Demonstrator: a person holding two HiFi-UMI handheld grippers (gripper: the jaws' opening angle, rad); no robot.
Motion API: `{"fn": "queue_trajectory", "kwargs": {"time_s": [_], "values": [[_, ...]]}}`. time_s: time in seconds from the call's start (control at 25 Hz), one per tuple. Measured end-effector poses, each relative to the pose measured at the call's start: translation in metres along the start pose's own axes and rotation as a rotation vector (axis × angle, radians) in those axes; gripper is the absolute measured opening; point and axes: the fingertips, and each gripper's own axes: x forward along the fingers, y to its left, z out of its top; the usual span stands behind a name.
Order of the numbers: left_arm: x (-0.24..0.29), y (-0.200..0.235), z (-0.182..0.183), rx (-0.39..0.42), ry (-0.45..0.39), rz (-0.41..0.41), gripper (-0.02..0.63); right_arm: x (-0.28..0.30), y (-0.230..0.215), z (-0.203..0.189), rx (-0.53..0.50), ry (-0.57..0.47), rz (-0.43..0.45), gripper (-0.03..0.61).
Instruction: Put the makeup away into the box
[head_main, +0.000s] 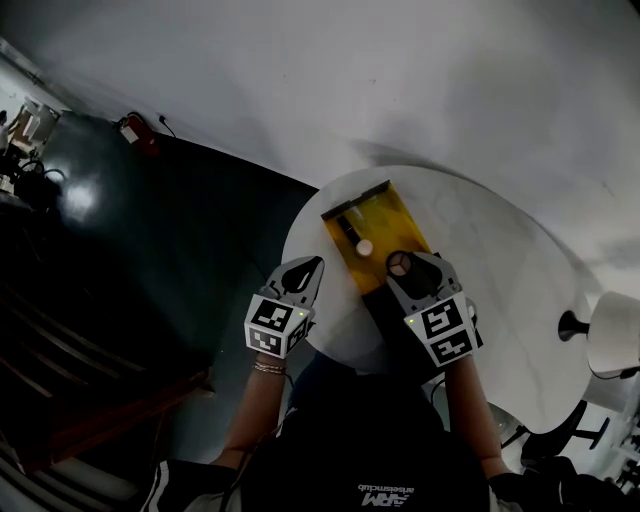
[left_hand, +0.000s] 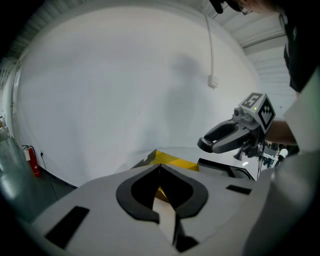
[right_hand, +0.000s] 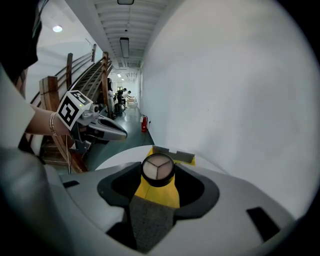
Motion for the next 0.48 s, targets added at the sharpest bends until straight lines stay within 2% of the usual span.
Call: {"fn": "queue_trajectory", "kwargs": {"time_s": [0.24,0.48], "values": [[0.012,0.026,0.006,-0.014,0.021,-0.049,0.017,0.023,-0.008,0.013,0.044,0.024,-0.043,0.224],[0.030,0.050,0.009,0.008,0.055,-0.116,0.017,0.045,-0.019,0.023,0.092,0.048,-0.080,0.224]]}}
